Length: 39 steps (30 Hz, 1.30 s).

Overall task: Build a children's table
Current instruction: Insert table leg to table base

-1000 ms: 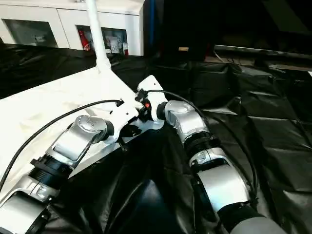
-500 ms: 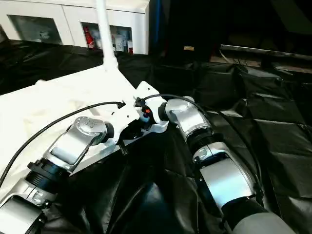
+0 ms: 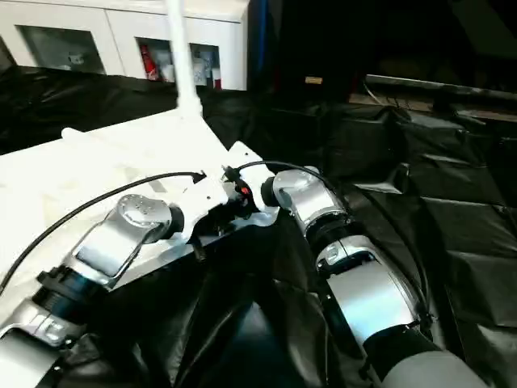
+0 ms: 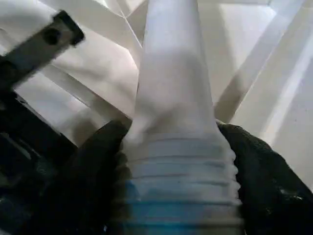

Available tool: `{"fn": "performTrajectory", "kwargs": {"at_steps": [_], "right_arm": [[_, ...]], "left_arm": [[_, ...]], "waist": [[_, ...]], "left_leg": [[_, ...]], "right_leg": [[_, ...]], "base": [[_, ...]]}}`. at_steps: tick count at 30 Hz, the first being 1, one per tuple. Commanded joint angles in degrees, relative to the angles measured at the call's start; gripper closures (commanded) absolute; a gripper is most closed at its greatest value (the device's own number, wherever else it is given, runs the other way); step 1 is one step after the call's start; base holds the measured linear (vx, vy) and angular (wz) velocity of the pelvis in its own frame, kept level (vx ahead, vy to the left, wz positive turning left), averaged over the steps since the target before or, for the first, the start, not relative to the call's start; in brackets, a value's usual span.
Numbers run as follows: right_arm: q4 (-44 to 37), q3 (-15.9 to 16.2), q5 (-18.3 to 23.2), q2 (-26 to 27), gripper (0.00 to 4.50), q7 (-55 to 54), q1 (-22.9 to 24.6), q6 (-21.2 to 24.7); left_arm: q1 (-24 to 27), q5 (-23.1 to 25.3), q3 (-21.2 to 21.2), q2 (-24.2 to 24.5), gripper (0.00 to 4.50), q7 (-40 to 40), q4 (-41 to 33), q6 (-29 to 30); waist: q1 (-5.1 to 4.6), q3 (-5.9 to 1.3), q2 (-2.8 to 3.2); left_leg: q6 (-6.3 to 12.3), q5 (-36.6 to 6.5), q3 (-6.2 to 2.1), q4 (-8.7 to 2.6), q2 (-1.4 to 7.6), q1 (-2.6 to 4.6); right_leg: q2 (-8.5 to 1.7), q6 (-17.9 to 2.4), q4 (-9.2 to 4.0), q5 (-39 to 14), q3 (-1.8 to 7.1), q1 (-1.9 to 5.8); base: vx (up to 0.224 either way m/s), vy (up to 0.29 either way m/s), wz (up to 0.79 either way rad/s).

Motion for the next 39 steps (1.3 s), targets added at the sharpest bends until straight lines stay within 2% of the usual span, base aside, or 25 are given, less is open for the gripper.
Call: {"fn": "performTrajectory", "kwargs": {"at_steps": [1,6,8,15,16,18,19,20,21,22,24,25,26,27,28,29,30,31,32,33,34,35,37,38,39], "right_arm": [[2.6,1.1,-1.9,-0.3,1.62,-0.5,0.5,1.5],[3.0,-0.4,-0.8,0.0,1.71,-1.8,-0.2,1.1],[2.6,-2.6,1.3,0.3,1.72,-2.1,-0.7,1.0],[1.3,-14.6,11.6,0.3,1.73,-8.0,-2.0,1.4],[1.3,-14.6,11.6,0.3,1.73,-8.0,-2.0,1.4],[-1.0,-19.4,15.9,-0.2,1.73,-9.8,-1.3,0.7],[-1.9,-20.6,16.9,-0.3,1.73,-10.1,-0.9,0.5],[-3.6,-22.4,18.7,-0.4,1.73,-9.9,-0.1,1.0],[-5.9,-23.3,19.8,-0.5,1.73,-9.6,1.1,1.6],[-7.2,-23.9,20.5,-0.5,1.73,-9.4,1.8,2.0],[-12.4,-24.5,22.0,-0.6,1.73,-8.3,4.6,3.8],[-14.1,-24.4,22.3,-0.6,1.73,-8.0,5.6,4.3],[-20.1,-24.6,23.5,-0.9,1.73,-7.2,9.2,6.4],[-23.1,-24.7,24.3,-1.0,1.73,-7.0,11.0,7.7],[-26.1,-24.5,24.9,-1.3,1.73,-6.7,13.0,8.9],[-28.4,-24.4,25.3,-1.6,1.73,-6.3,14.4,9.8],[-34.4,-24.2,28.0,-2.2,1.73,-4.8,18.0,13.2],[-35.4,-24.1,28.4,-2.3,1.73,-4.5,18.6,13.8],[-38.2,-24.0,29.9,-2.7,1.73,-3.8,20.2,15.6],[-41.6,-23.8,32.1,-3.3,1.73,-2.5,22.4,18.0],[-43.6,-23.7,33.4,-3.7,1.73,-1.7,23.7,19.5],[-45.6,-23.7,34.6,-4.2,1.73,-0.9,25.1,21.0],[-49.5,-23.8,37.1,-5.1,1.73,0.4,27.7,24.1],[-49.5,-23.8,37.1,-5.1,1.73,0.4,27.7,24.1],[-52.5,-23.8,39.0,-5.8,1.73,1.2,29.5,26.8]], "left_arm": [[-0.6,-0.5,0.2,0.3,3.59,-0.4,-2.9,-1.1],[-0.6,-0.4,0.6,0.9,3.21,-0.1,-2.8,-1.4],[-0.6,-0.9,1.1,1.3,3.15,-0.5,-3.0,-1.8],[-0.5,-3.7,4.3,2.5,2.67,-2.6,-4.0,-3.1],[-0.5,-3.7,4.3,2.5,2.46,-2.6,-4.0,-3.1],[-0.6,-3.8,5.0,3.4,2.39,-2.5,-3.0,-3.8],[-0.6,-3.8,5.1,3.7,2.25,-2.5,-2.6,-3.9],[-0.6,-3.9,5.4,4.0,2.25,-2.2,-2.1,-4.1],[-0.6,-4.0,5.9,4.0,2.15,-1.8,-1.6,-4.1],[-0.6,-4.1,6.3,3.9,2.06,-1.5,-1.3,-4.2],[-0.6,-5.0,7.7,3.3,1.92,-0.9,-0.6,-4.4],[-0.5,-5.2,8.1,3.1,1.87,-0.7,-0.4,-4.6],[-0.7,-5.8,9.4,2.3,1.76,0.6,0.6,-5.4],[-0.8,-6.0,10.0,1.9,1.65,1.3,1.3,-6.0],[-1.0,-6.2,10.5,1.5,1.55,1.8,1.9,-6.7],[-1.2,-6.4,11.0,1.2,1.49,2.2,2.4,-7.4],[-2.4,-8.8,13.8,-0.9,1.42,3.9,4.0,-7.3],[-2.6,-9.2,14.4,-1.3,1.31,4.2,4.3,-7.3],[-3.3,-10.9,16.2,-2.6,1.21,4.9,5.0,-6.9],[-4.8,-14.1,19.7,-4.8,1.15,6.2,6.0,-4.9],[-5.7,-16.4,22.0,-6.2,1.12,7.0,6.6,-3.4],[-6.9,-19.2,24.8,-7.9,1.06,7.7,6.9,-1.7],[-9.2,-24.4,29.2,-10.6,0.71,8.7,7.3,1.1],[-9.2,-24.4,29.2,-10.6,0.71,8.7,7.3,1.1],[-10.7,-27.9,31.3,-12.2,0.66,8.9,7.5,3.0]], "waist": [[-0.04,-5.02,0.06],[0.04,-5.05,-0.04],[0.08,-5.09,0.04],[0.11,-5.25,0.25],[0.12,-5.22,0.22],[0.04,-5.24,0.58],[0.06,-5.35,0.45],[0.16,-5.28,0.96],[0.1,-5.24,0.94],[0.06,-5.24,0.77],[0.17,-5.25,1.4],[0.17,-5.39,1.23],[0.27,-5.38,2.03],[0.48,-5.29,1.67],[0.46,-5.34,1.47],[0.62,-5.36,1.85],[0.7,-5.34,2.58],[0.81,-5.13,2.32],[0.94,-5.31,2.04],[1.03,-5.19,2.21],[1.5,-5.31,2.08],[1.73,-5.24,2.33],[1.94,-5.04,1.87],[2.19,-5.01,1.9],[1.98,-4.9,1.72]], "left_leg": [[2.62,-7.3,-1.29,-4.03,3.99,1.26],[2.35,-7.4,-1.28,-4.0,3.92,1.16],[2.17,-7.6,-1.29,-3.94,3.87,1.17],[1.79,-7.3,-1.26,-3.9,3.81,1.13],[1.9,-7.3,-1.23,-3.9,3.75,1.13],[2.05,-7.3,-1.22,-3.87,3.66,1.14],[2.17,-7.1,-1.18,-3.81,3.6,1.09],[2.16,-7.2,-1.29,-3.84,3.61,1.11],[2.28,-7.7,-1.23,-3.85,3.56,1.12],[2.48,-7.6,-1.16,-3.89,3.52,1.11],[2.73,-7.6,-1.21,-3.91,3.49,1.16],[2.66,-7.3,-1.29,-3.86,3.53,1.11],[2.51,-7.5,-1.45,-3.85,3.47,1.11],[2.82,-8.1,-1.23,-3.82,3.46,1.39],[3.07,-7.9,-1.31,-3.9,3.41,1.18],[2.93,-8.4,-1.36,-3.89,3.34,1.08],[2.5,-8.8,-1.59,-3.9,3.2,0.96],[2.8,-9.5,-1.23,-3.87,3.09,1.19],[2.57,-10.0,-1.3,-3.83,3.35,1.53],[2.97,-9.8,-1.18,-3.72,3.05,1.08],[2.99,-9.5,-1.34,-3.68,3.16,1.1],[3.07,-9.3,-1.42,-3.69,3.15,0.94],[3.38,-9.1,-1.34,-3.58,2.89,0.8],[3.59,-9.1,-1.32,-3.52,2.9,0.94],[4.19,-8.4,-1.27,-3.57,2.61,0.56]], "right_leg": [[-5.05,-15.3,-2.87,-11.4,3.64,3.41],[-5.16,-15.1,-2.83,-11.4,3.67,3.58],[-5.19,-15.0,-2.88,-11.9,3.7,3.56],[-5.0,-15.1,-2.64,-10.5,3.68,3.63],[-4.94,-15.1,-2.66,-10.3,3.66,3.59],[-4.81,-15.2,-2.55,-9.6,3.61,3.56],[-4.77,-15.2,-2.48,-9.0,3.59,3.66],[-4.77,-15.2,-2.41,-8.9,3.56,3.61],[-4.62,-15.0,-2.49,-8.8,3.52,3.58],[-4.49,-14.8,-2.55,-8.5,3.5,3.65],[-4.35,-15.1,-2.59,-7.2,3.43,3.67],[-4.43,-15.3,-2.38,-6.7,3.38,3.75],[-4.4,-15.6,-2.28,-6.5,3.31,3.78],[-4.32,-15.2,-2.69,-6.1,3.4,3.58],[-4.31,-15.2,-2.72,-5.9,3.41,3.92],[-4.26,-14.8,-2.94,-6.8,3.26,3.88],[-4.35,-14.7,-2.84,-7.9,3.17,4.12],[-4.09,-14.1,-3.6,-8.8,3.19,3.88],[-4.35,-14.3,-3.41,-9.2,3.25,3.75],[-4.21,-14.3,-3.64,-9.8,3.17,4.16],[-4.52,-14.4,-3.49,-10.9,3.13,4.11],[-4.62,-14.2,-3.58,-11.5,3.06,4.11],[-4.63,-13.3,-4.03,-14.4,2.89,4.18],[-4.68,-13.0,-4.17,-15.1,2.95,3.96],[-4.39,-11.2,-4.51,-17.9,2.75,4.14]], "base": [[0.0,0.0,0.0],[0.0,0.0,0.0],[0.0,0.0,0.0],[0.0,0.0,0.0],[0.0,0.0,0.0],[0.0,0.0,0.0],[0.0,0.0,0.0],[0.0,0.0,0.0],[0.0,0.0,0.0],[0.0,0.0,0.0],[0.0,0.0,0.0],[0.0,0.0,0.0],[0.0,0.0,0.0],[0.0,0.0,0.0],[0.0,0.0,0.0],[0.0,0.0,0.0],[0.0,0.0,0.0],[0.0,0.0,0.0],[0.0,0.0,0.0],[0.0,0.0,0.0],[0.0,0.0,0.0],[0.0,0.0,0.0],[0.0,0.0,0.0],[0.0,0.0,0.0],[0.0,0.0,0.0]]}}
